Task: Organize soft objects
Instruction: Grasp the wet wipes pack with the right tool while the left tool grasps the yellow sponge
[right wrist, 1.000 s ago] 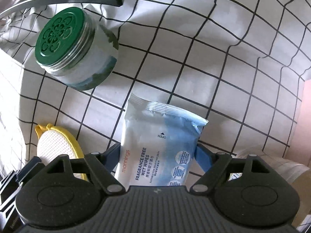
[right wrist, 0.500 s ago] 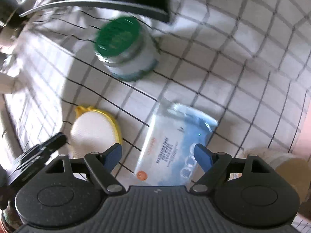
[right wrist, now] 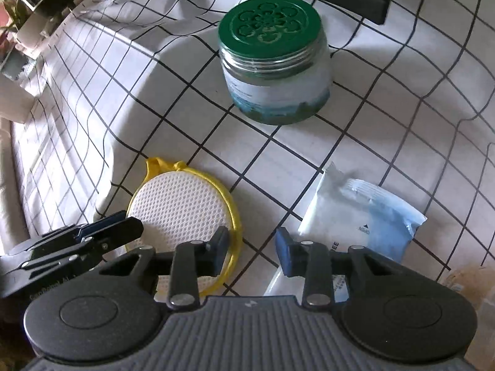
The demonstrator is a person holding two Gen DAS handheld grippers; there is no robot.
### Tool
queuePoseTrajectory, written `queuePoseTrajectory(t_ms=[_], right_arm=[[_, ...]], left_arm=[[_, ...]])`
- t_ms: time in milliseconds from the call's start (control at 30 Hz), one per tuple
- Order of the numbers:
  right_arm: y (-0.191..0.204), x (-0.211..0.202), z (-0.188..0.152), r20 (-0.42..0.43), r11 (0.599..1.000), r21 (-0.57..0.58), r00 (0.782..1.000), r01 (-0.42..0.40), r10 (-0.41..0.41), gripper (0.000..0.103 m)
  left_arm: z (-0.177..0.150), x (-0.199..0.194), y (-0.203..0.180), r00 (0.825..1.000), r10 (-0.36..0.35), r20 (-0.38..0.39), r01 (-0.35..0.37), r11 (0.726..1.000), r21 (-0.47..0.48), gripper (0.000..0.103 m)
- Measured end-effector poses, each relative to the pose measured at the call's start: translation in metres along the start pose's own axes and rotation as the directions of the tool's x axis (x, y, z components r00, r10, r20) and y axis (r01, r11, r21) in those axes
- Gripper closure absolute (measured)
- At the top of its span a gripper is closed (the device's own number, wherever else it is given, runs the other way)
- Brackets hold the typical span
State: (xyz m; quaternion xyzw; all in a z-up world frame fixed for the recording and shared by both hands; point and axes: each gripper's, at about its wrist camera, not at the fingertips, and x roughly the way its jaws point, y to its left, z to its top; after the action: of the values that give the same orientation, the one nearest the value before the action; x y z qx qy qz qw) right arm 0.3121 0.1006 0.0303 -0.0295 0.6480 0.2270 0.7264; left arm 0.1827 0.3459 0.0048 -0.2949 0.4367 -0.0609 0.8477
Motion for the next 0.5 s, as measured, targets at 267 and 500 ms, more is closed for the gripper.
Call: queuePoseTrajectory(t_ms=[267,500], right_arm=[[-0.008,0.006,-0.004,0.018,0.999,-0.001,0.999,-0.043,0.043,0.072],[-0.008,0.004,-0.005,0.026,0.999,-0.011,0.999,-0.037,0.038,0.072]], left_arm=[[0.0,-0.001,0.022,0.986,-0.16,-0.05,0.149,0.972,-0.18,0.077],[0.0,-0.006,0.04,0.943,-0.333,0.014,0.32,0.896,-0.308,0.074]])
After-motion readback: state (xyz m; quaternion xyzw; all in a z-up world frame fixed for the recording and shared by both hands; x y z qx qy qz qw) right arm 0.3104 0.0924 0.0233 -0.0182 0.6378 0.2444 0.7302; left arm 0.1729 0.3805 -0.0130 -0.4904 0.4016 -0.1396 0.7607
